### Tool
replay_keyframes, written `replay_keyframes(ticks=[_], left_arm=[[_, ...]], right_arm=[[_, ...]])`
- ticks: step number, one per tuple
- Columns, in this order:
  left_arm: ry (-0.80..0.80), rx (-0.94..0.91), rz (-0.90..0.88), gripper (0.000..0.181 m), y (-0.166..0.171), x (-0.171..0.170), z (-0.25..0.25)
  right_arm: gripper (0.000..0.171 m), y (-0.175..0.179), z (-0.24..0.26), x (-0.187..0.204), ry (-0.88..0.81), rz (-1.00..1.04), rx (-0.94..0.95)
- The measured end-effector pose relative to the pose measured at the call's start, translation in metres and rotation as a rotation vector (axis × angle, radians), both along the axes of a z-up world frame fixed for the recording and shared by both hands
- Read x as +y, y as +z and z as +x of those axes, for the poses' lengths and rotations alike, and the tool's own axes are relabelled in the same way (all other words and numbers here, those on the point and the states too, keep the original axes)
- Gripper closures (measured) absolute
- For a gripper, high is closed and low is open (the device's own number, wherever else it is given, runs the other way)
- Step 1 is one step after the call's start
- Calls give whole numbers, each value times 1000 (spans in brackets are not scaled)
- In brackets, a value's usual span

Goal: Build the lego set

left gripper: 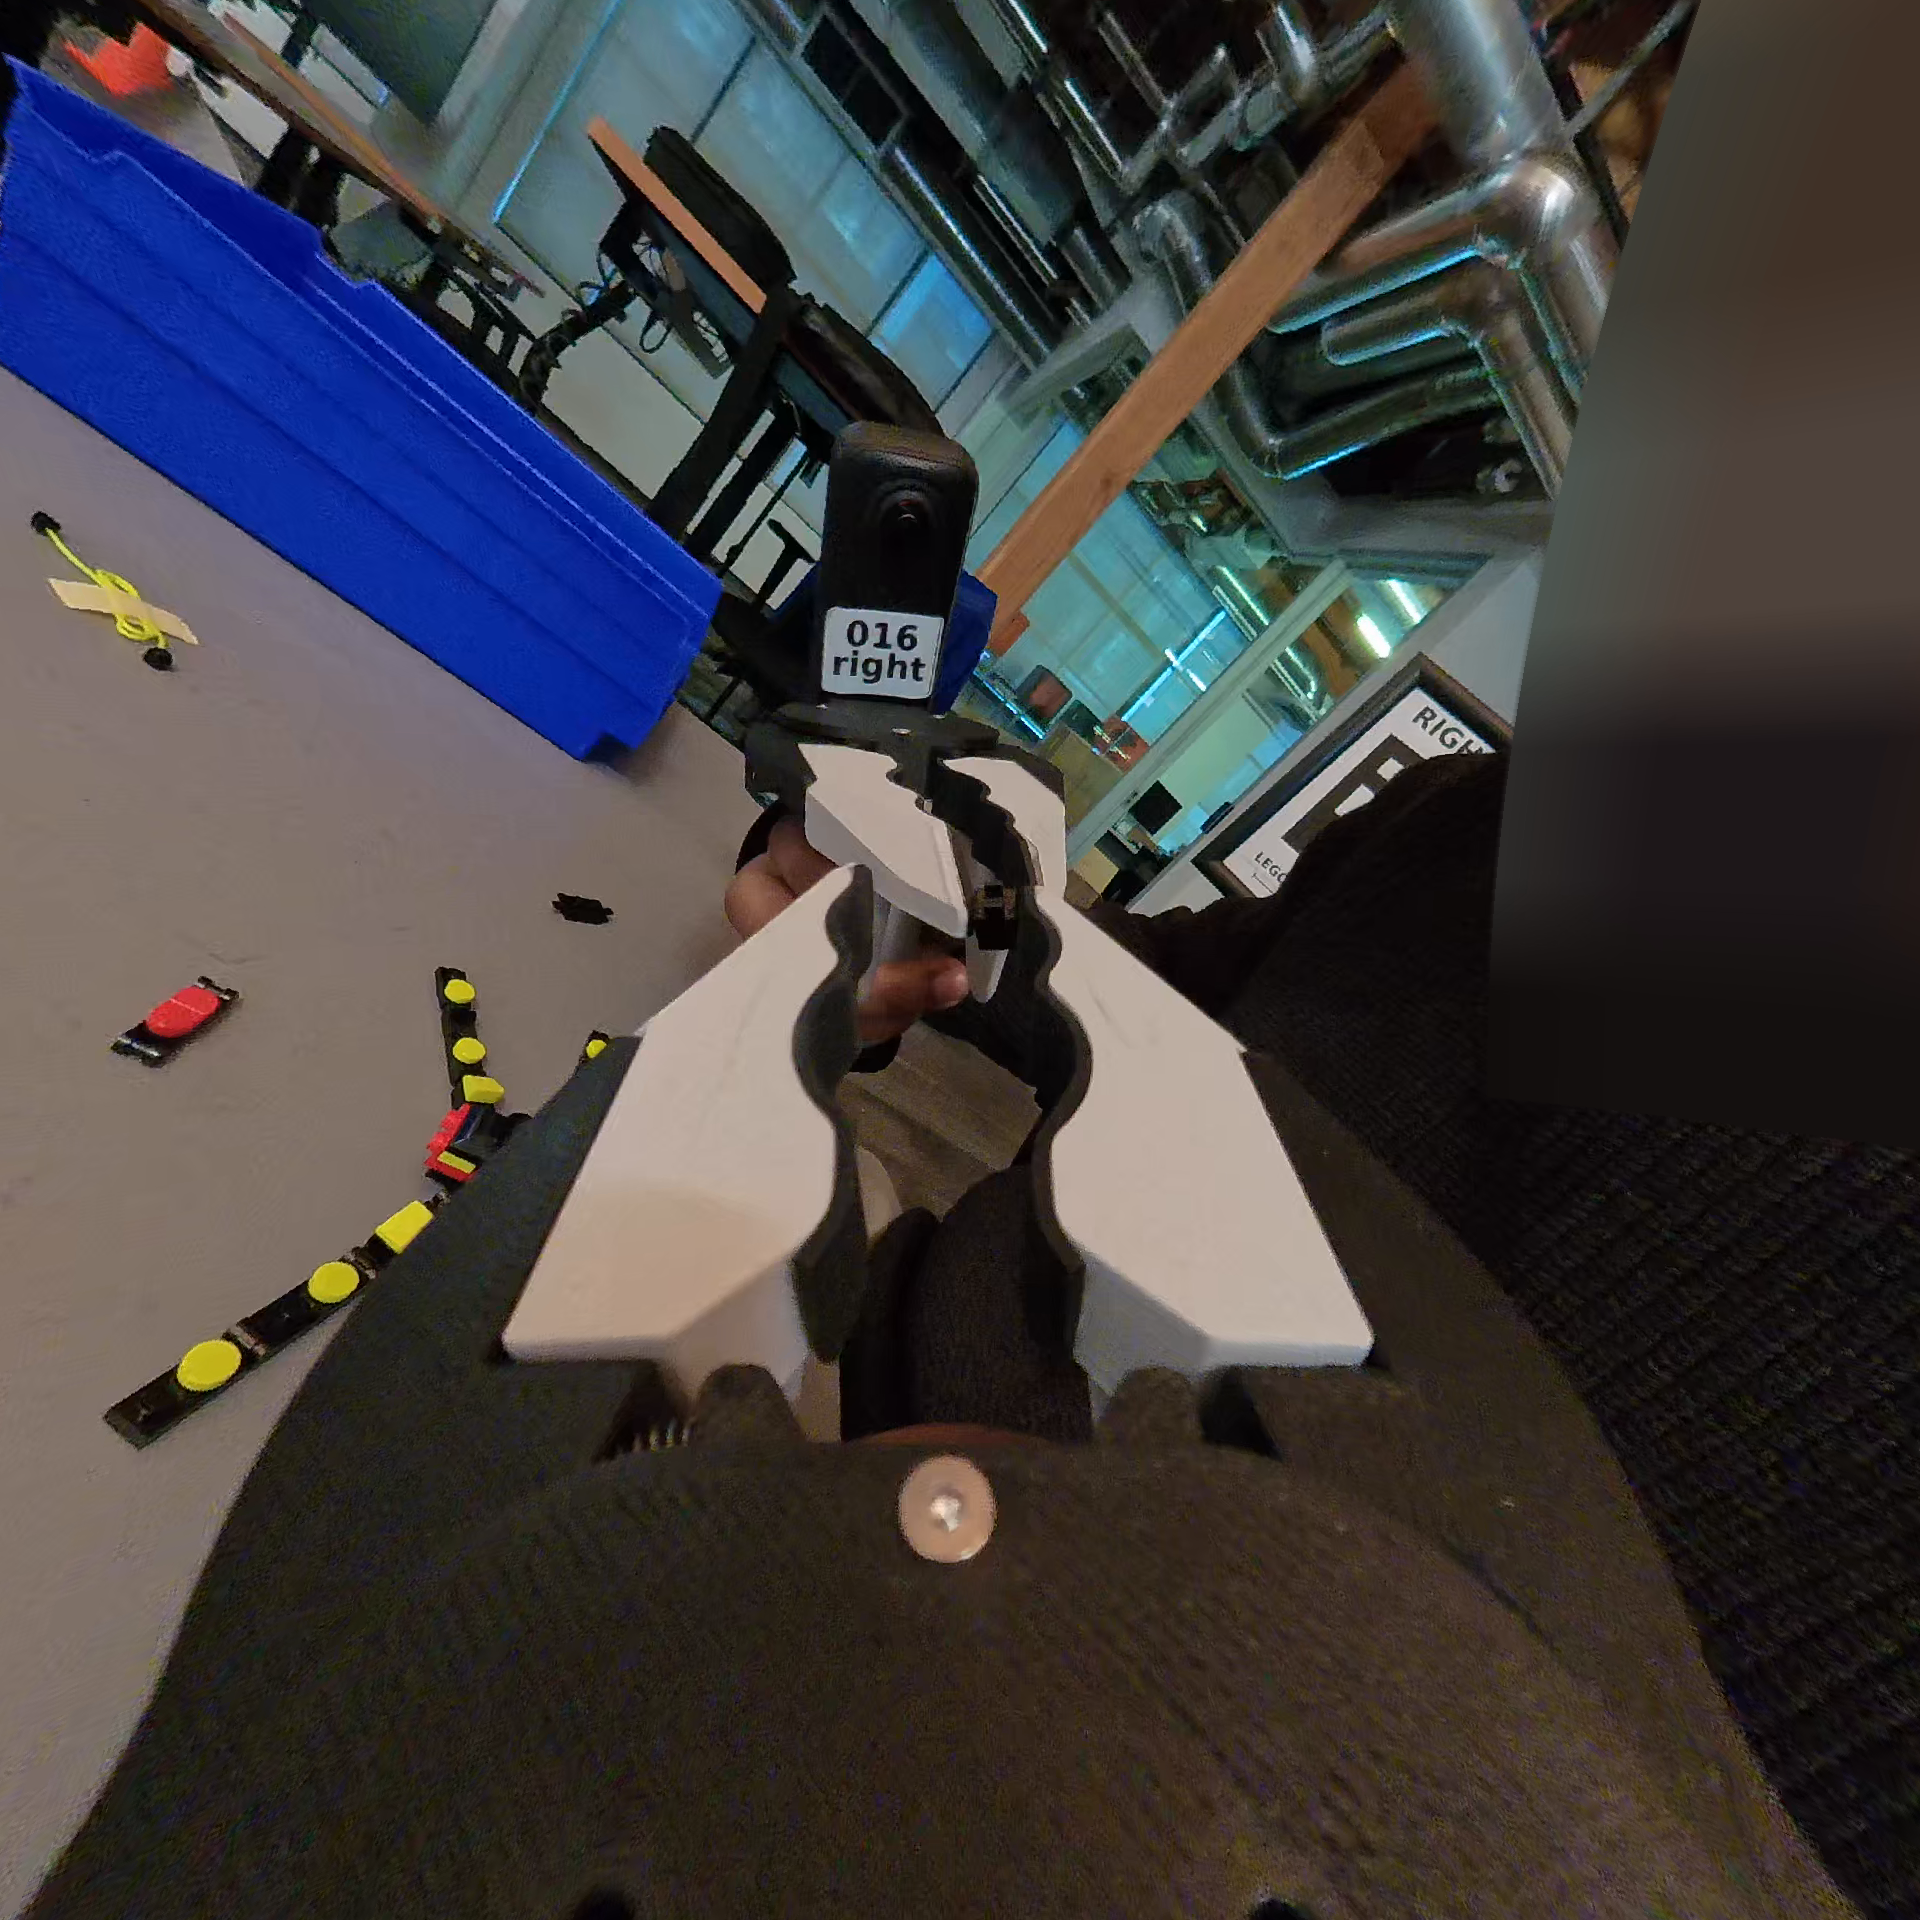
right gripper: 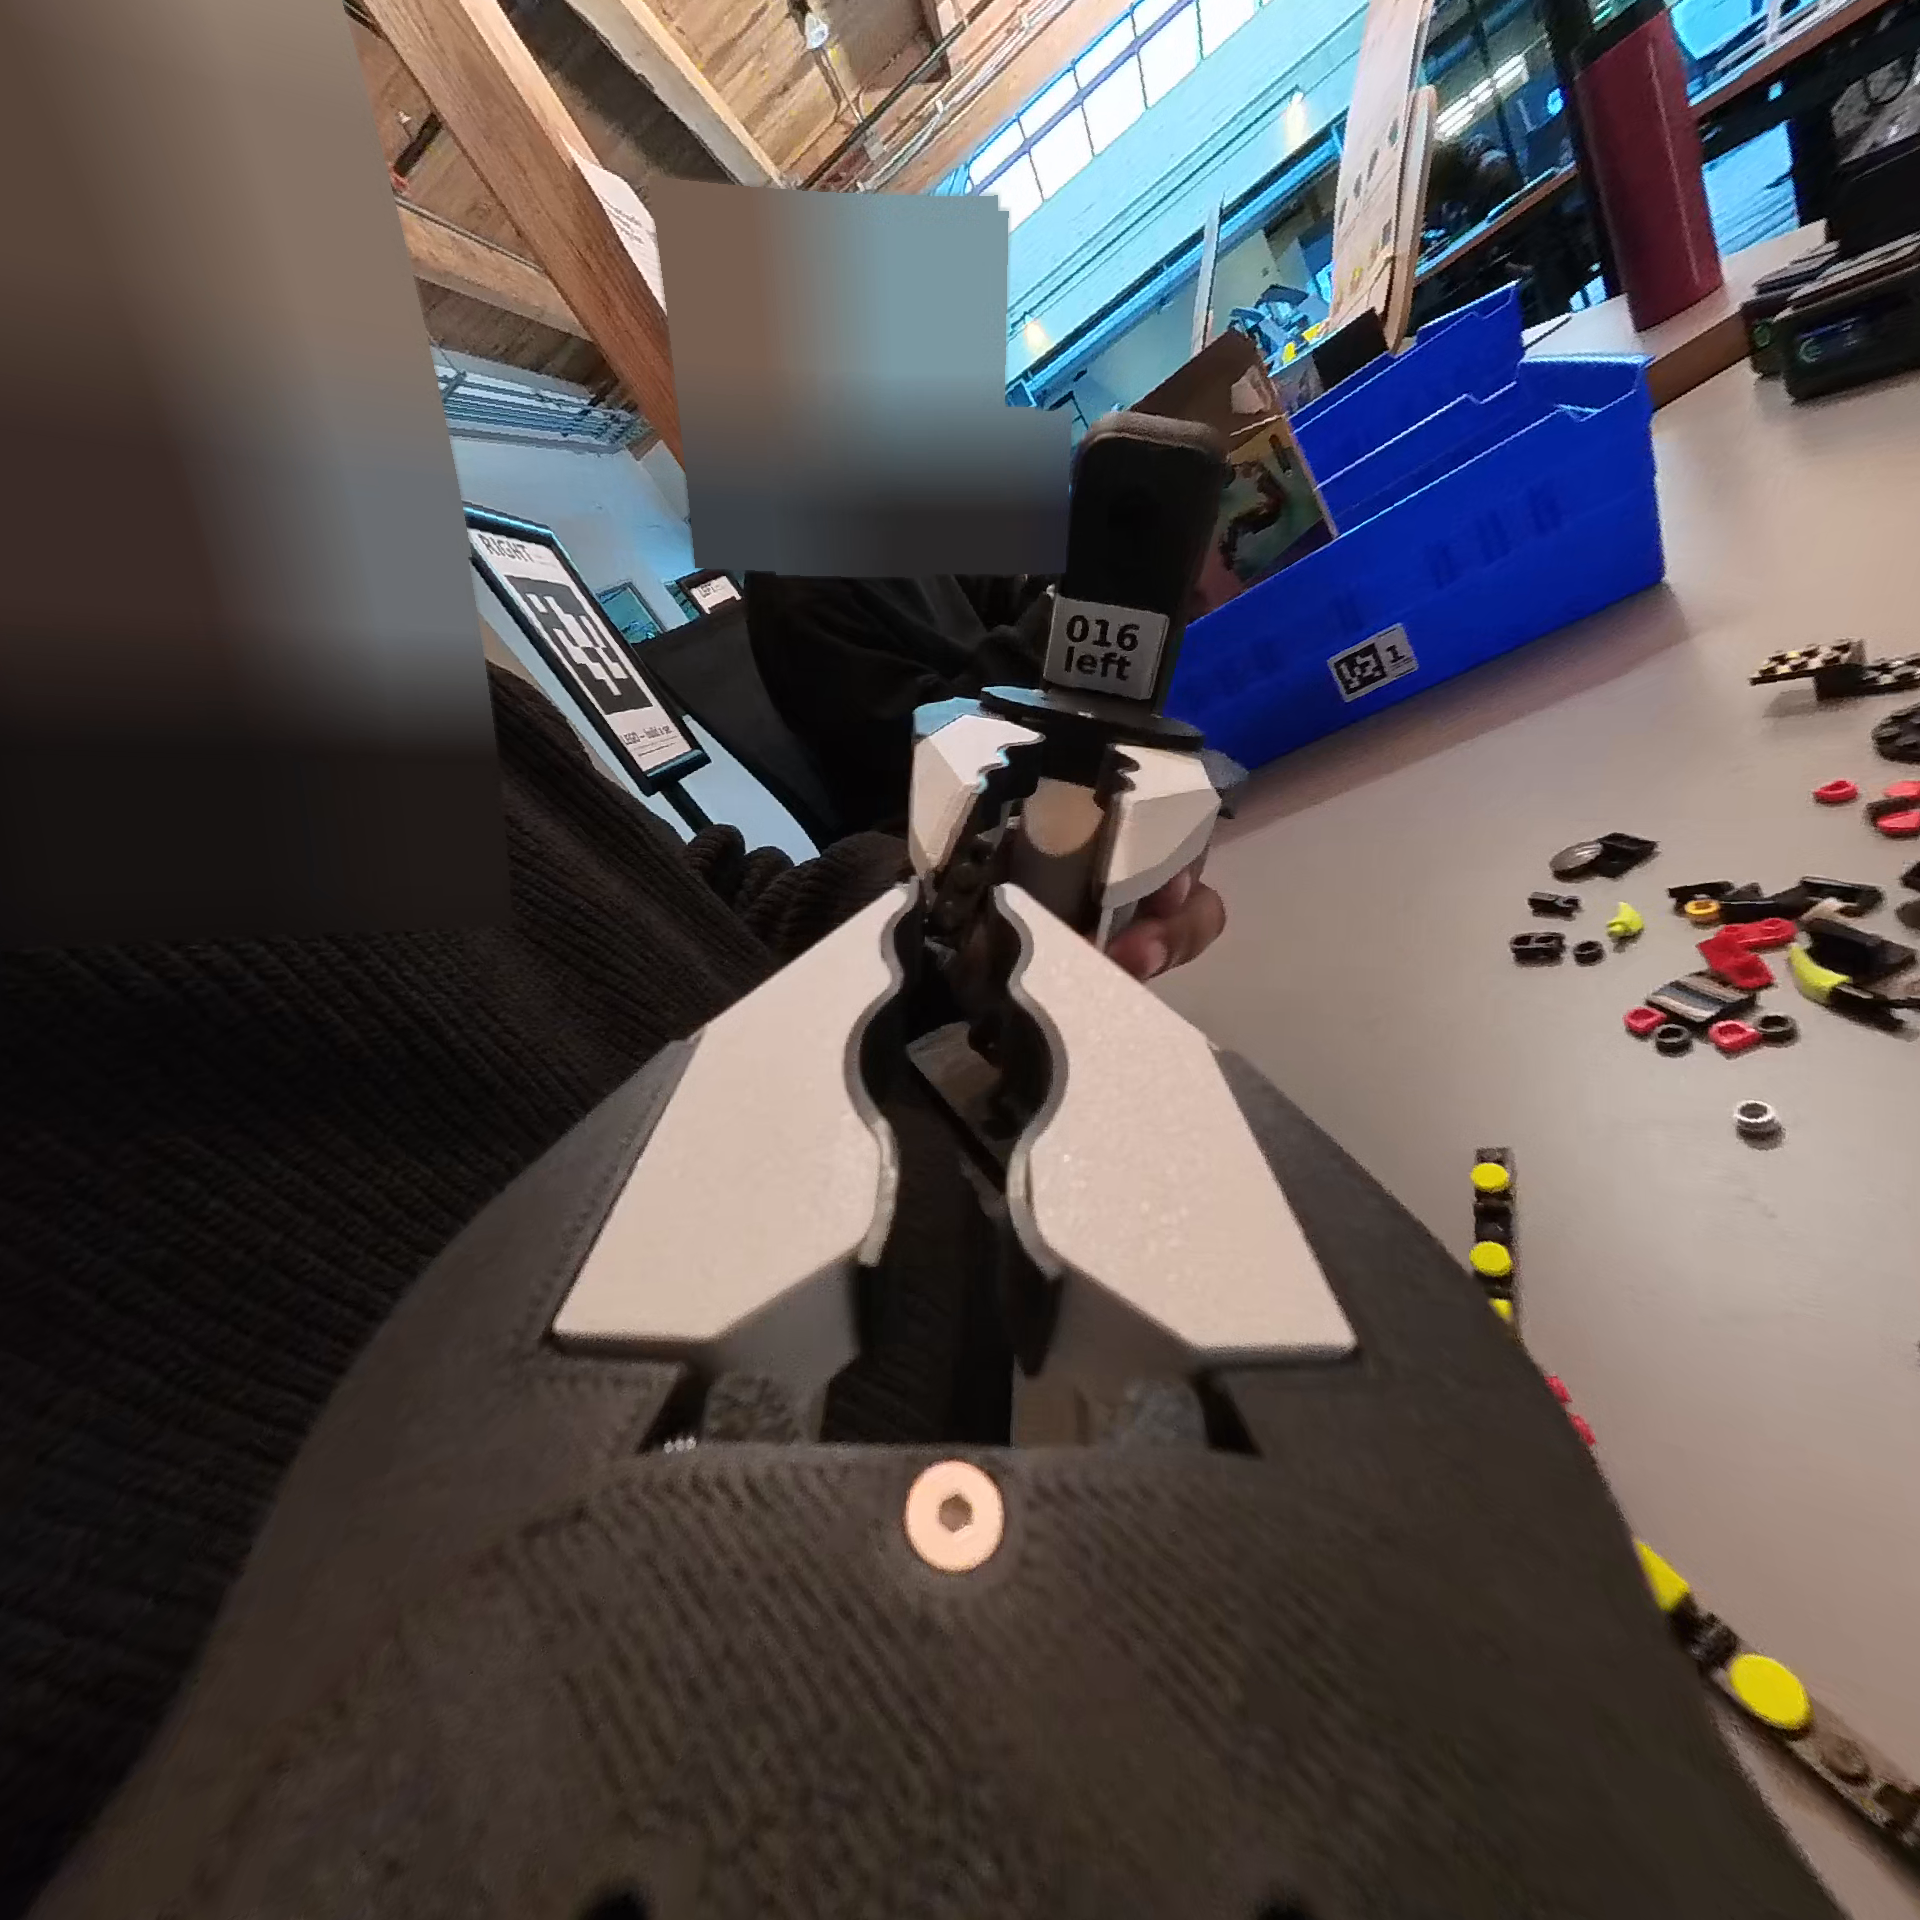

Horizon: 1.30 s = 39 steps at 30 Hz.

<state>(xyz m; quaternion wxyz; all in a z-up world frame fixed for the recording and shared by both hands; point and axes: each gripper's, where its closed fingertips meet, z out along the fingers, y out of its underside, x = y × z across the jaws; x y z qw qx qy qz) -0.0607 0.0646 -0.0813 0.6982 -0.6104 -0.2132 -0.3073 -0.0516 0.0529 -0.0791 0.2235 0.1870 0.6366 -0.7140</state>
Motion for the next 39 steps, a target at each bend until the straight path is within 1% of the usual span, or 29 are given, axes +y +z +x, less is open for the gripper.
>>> replay_keyframes(ticks=[4, 5, 7, 9, 11, 13, 18, 20, 22, 23, 25, 39], left_arm=[[-14, -48, 28, 160, 3, -1, 0], [-29, -75, 64, 158, 8, -3, 0], [-34, -148, 156, 159, 19, -11, -6], [-13, -158, 188, 161, 22, -17, -12], [17, -105, 178, 162, 22, -20, -14], [34, -12, 133, 157, 19, -20, -11], [90, 274, -115, 148, -9, -7, -1], [117, 361, -162, 149, -14, -3, 1], [137, 408, -189, 157, -17, -1, 2], [138, 428, -202, 164, -19, 0, 3], [142, 454, -207, 172, -19, 0, 4], [120, 459, -184, 179, -15, -2, 6]], right_arm=[[164, 1, -1, 0, -14, 0, 16], [166, 0, -1, 1, -13, 1, 15], [166, 0, -3, 2, -17, -1, 12], [166, 3, -4, 3, -26, -12, 12], [166, 3, -6, 4, -29, -22, -10], [166, 2, -8, 5, -14, -34, -58], [165, -9, -7, 5, 79, -37, -270], [165, -17, -7, 4, 93, -8, -329], [165, -25, -6, 4, 107, 25, -362], [166, -26, -7, 4, 110, 28, -372], [166, -26, -7, 4, 117, 21, -389], [165, -21, -9, 6, 117, -40, -413]])
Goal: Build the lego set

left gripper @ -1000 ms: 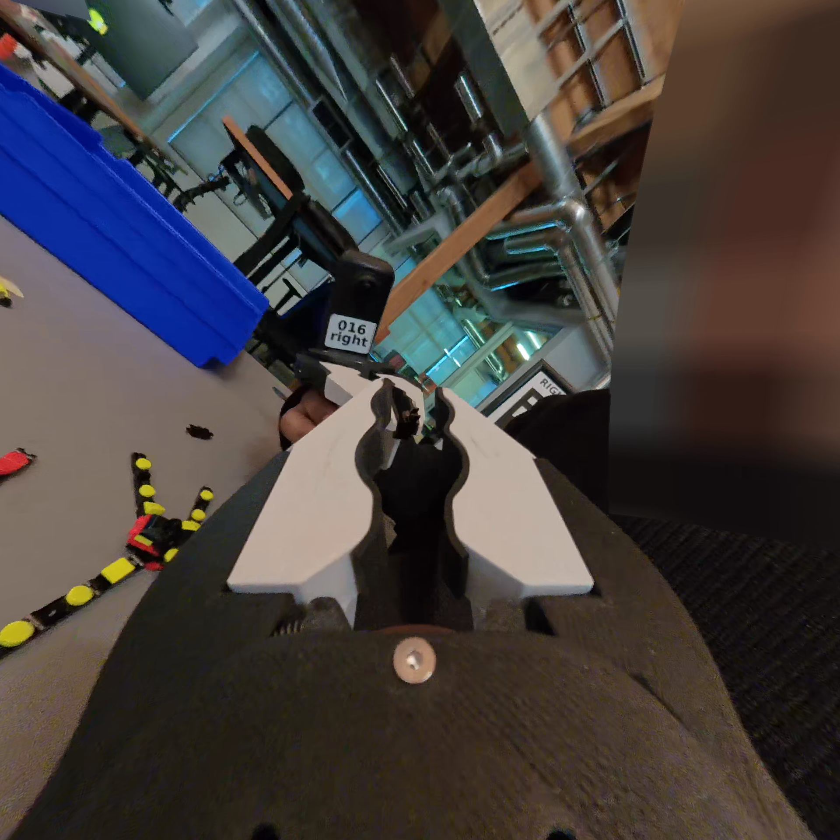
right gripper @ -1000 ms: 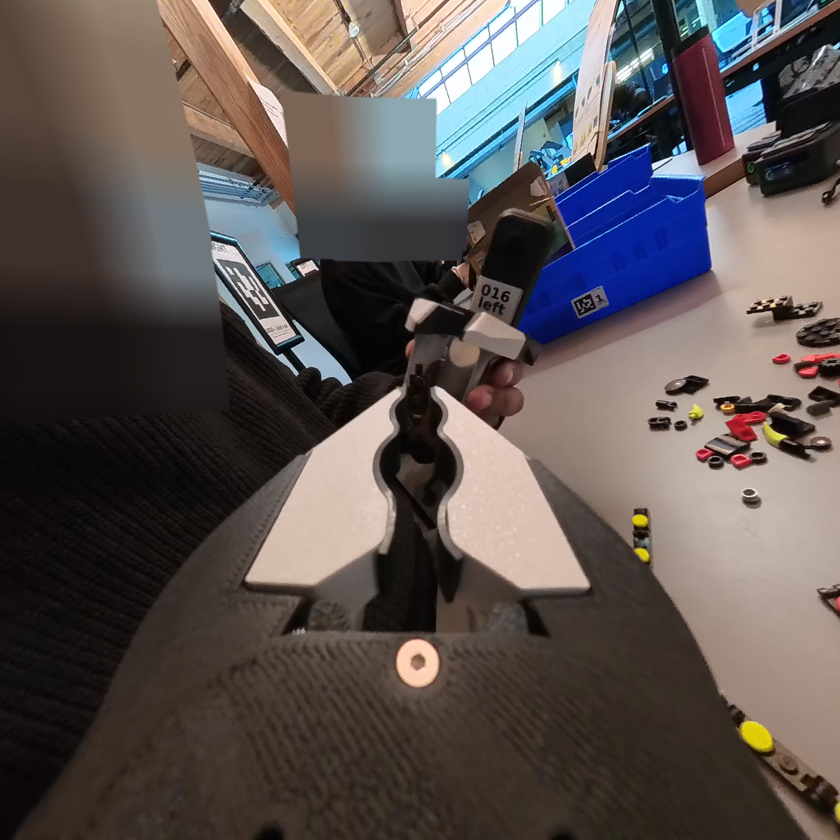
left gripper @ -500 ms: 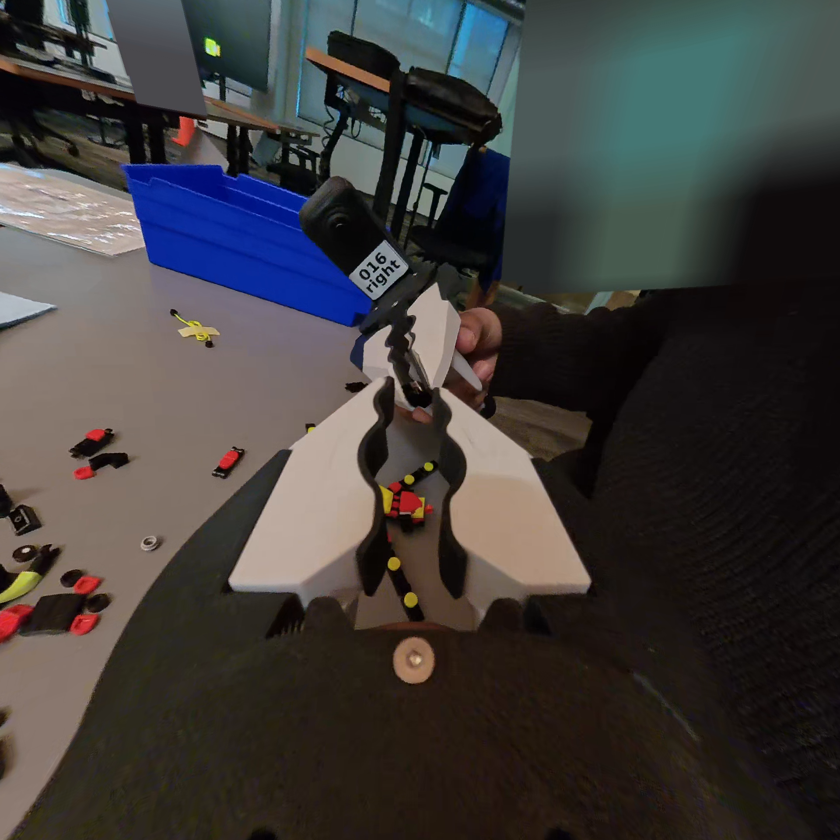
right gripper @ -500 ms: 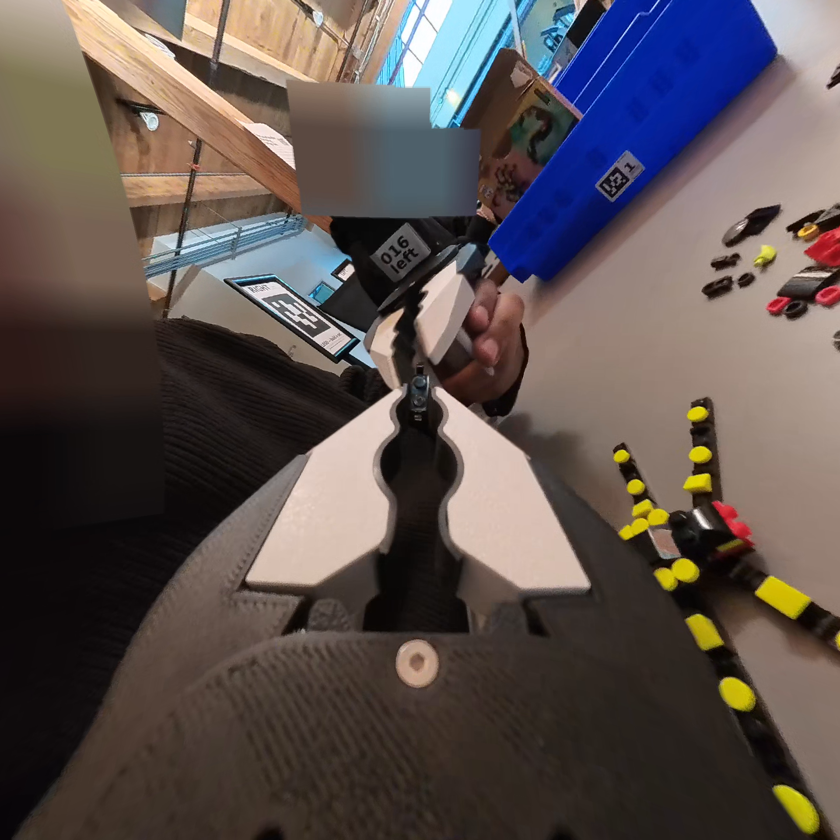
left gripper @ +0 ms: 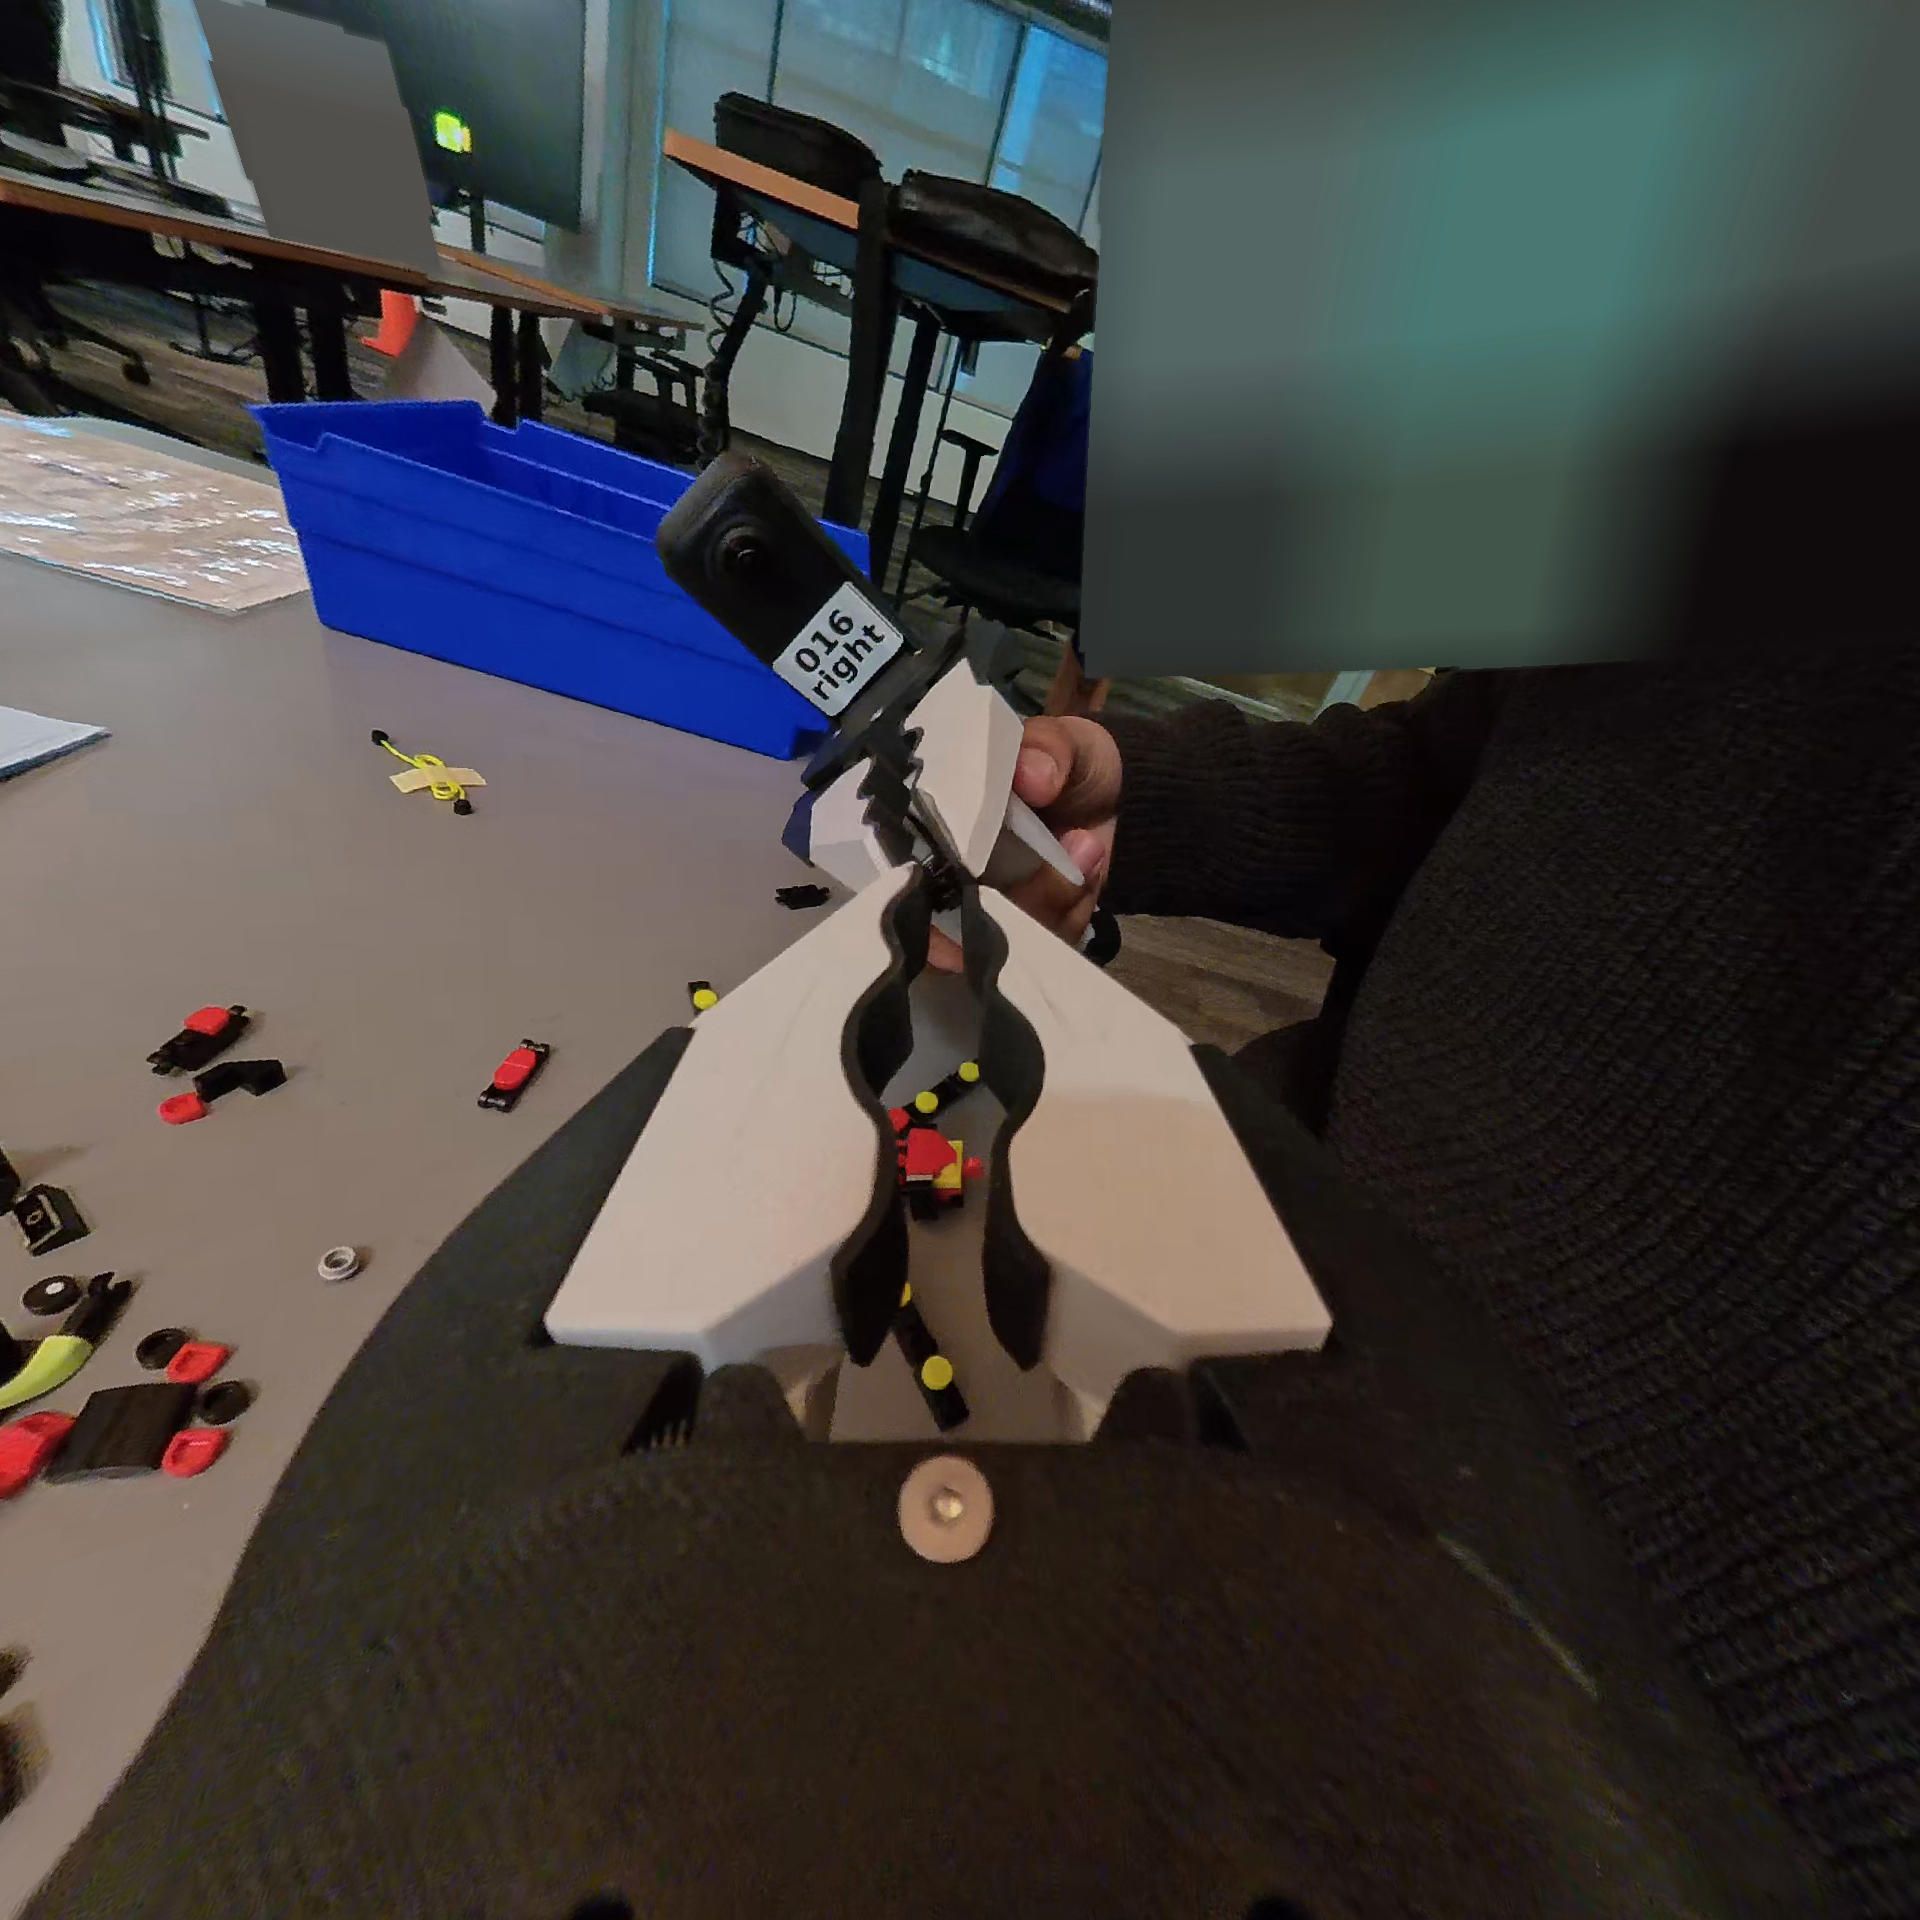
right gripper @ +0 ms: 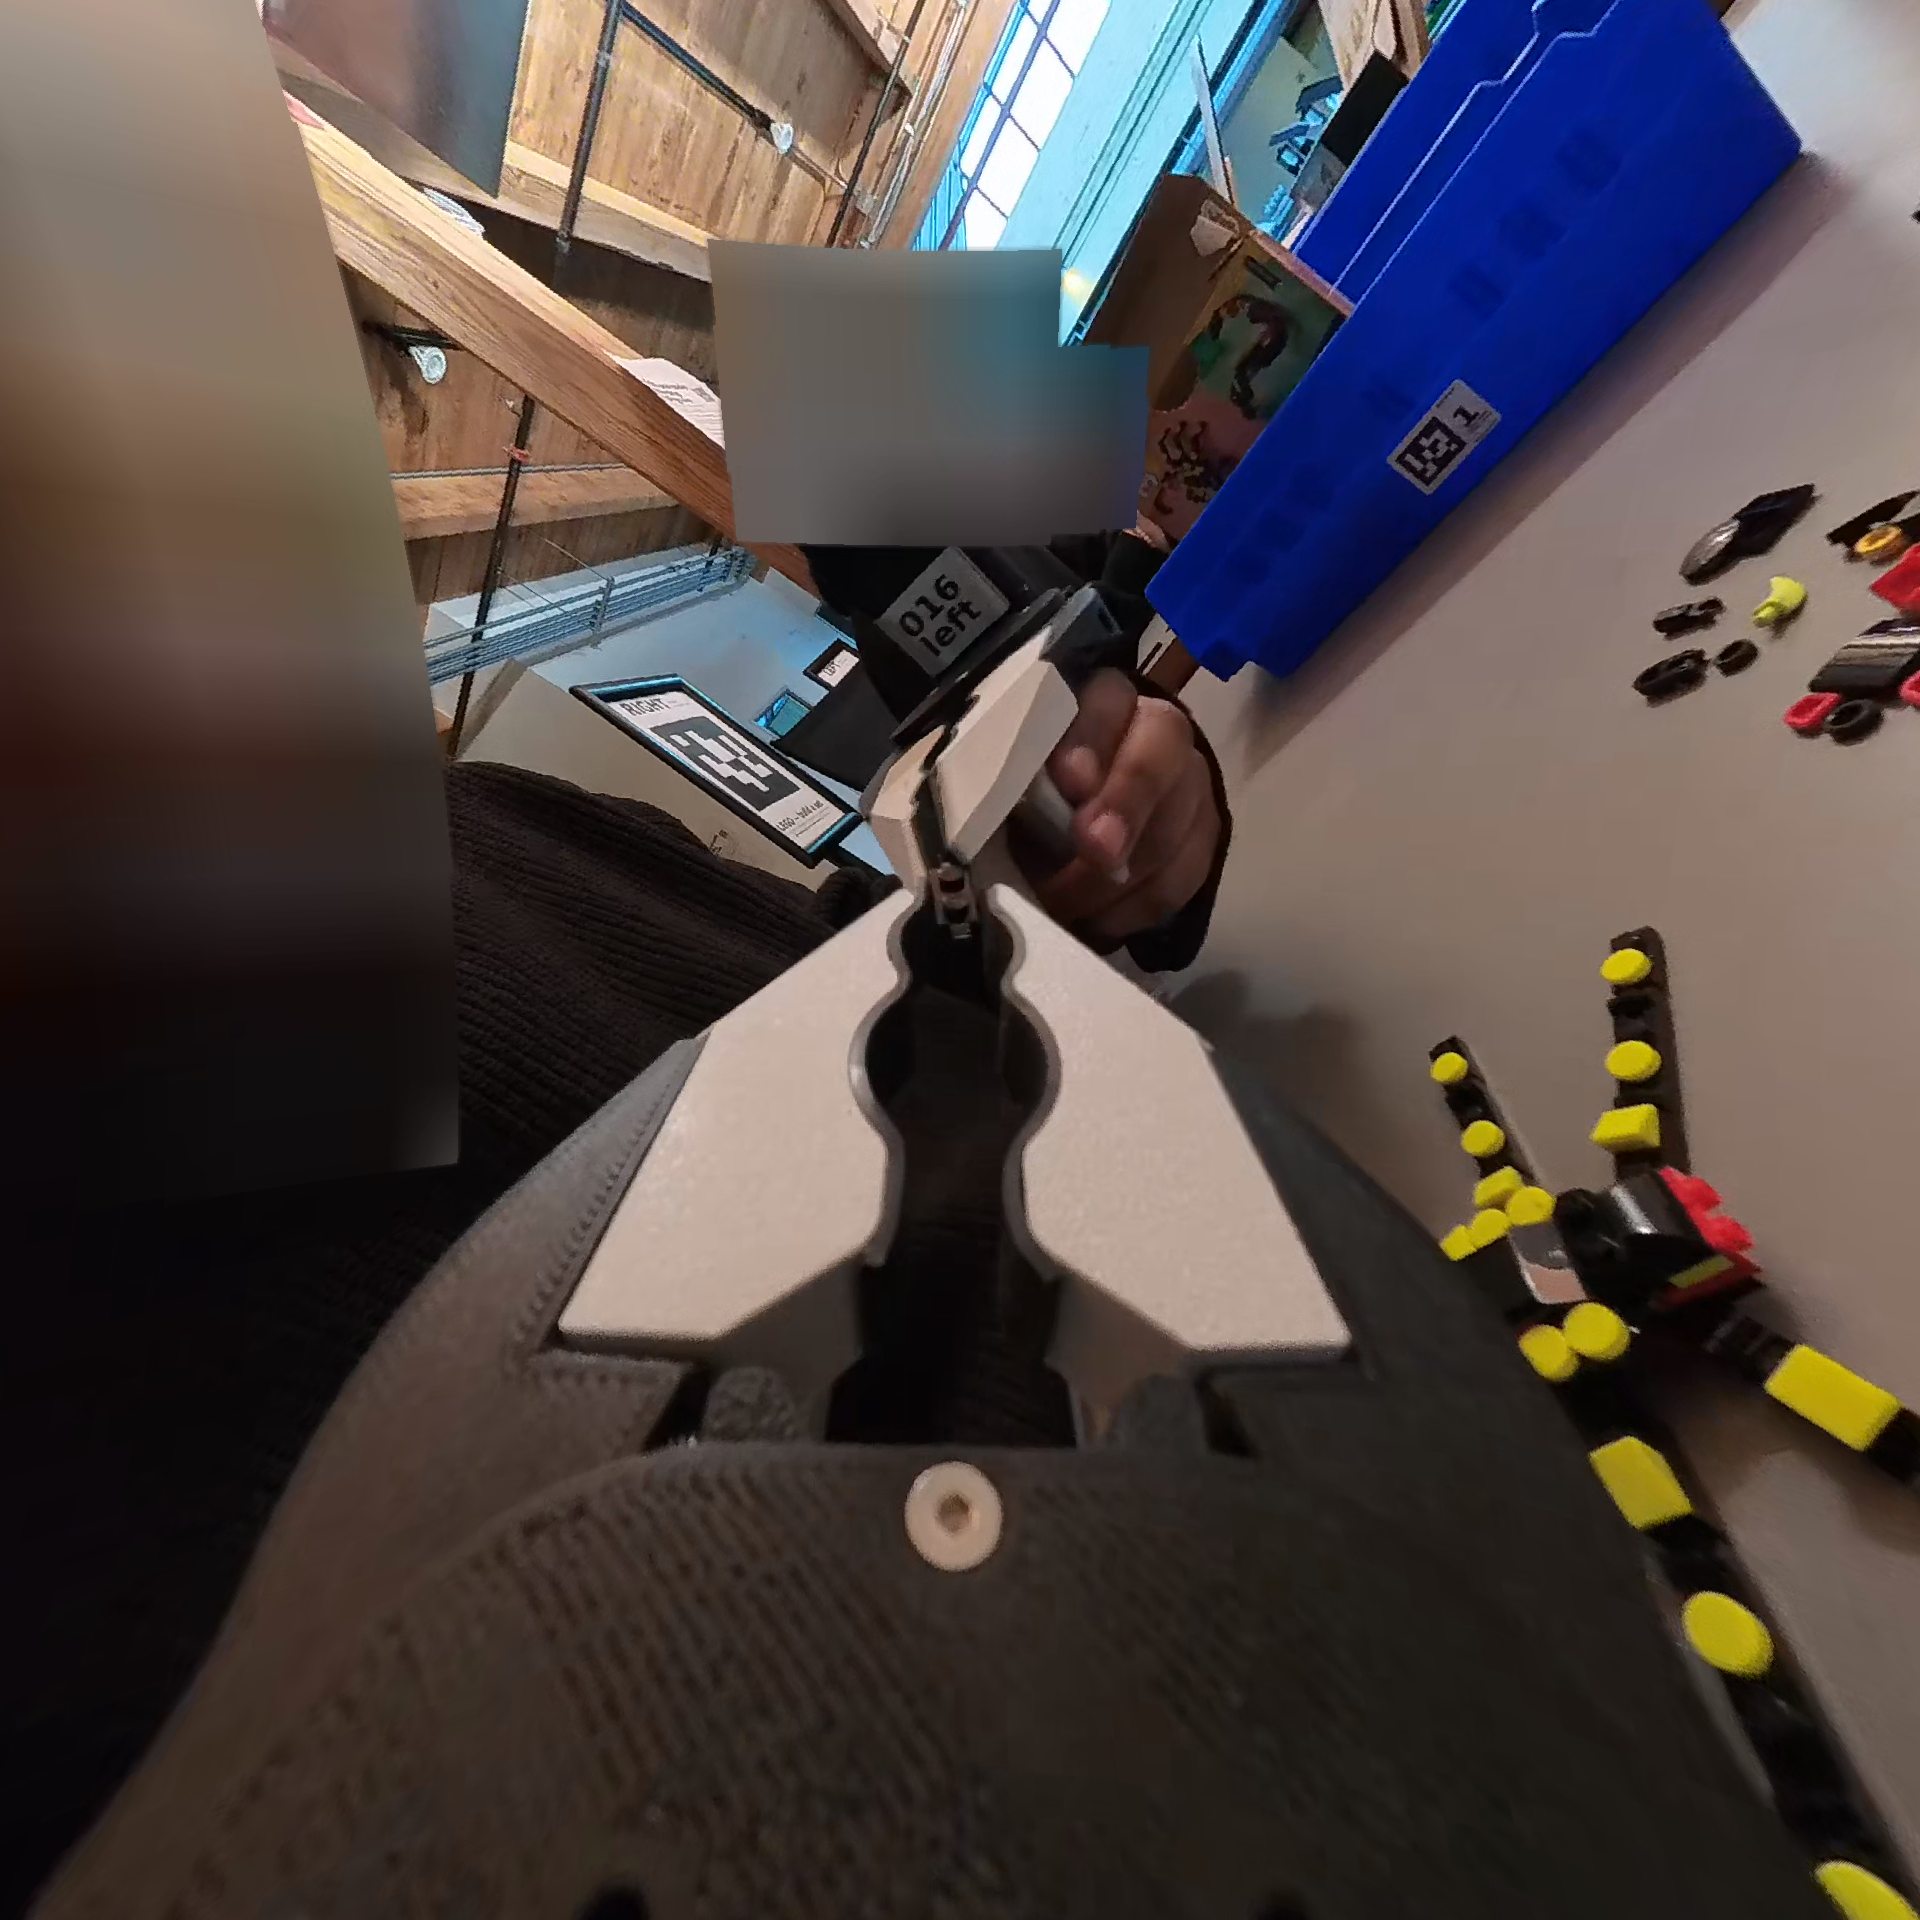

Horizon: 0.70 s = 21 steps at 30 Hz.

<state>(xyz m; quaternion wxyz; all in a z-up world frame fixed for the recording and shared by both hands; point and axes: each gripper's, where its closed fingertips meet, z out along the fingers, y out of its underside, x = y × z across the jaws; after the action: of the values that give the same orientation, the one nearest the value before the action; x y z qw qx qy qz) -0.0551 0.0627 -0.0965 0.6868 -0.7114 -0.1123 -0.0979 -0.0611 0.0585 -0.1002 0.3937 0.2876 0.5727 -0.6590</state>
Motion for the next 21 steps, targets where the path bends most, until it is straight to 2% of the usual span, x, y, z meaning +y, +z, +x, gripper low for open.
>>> replay_keyframes(ticks=[4, 10, 14, 19, 21], left_arm=[[-11, 6, 2, 179, 0, -1, 1], [42, 144, -46, 178, -6, 1, 2], [13, 119, -63, 179, -10, 0, 4], [-7, 101, -64, 179, -10, 1, 5], [7, 120, -71, 179, -10, 2, 4]], right_arm=[[166, 1, 2, 0, 15, -8, -19], [166, -3, 3, 1, 55, -15, -118], [166, -7, 4, 0, 79, -10, -176], [161, -6, 1, -1, 49, -19, -156], [165, -5, 1, -1, 43, -22, -151]])
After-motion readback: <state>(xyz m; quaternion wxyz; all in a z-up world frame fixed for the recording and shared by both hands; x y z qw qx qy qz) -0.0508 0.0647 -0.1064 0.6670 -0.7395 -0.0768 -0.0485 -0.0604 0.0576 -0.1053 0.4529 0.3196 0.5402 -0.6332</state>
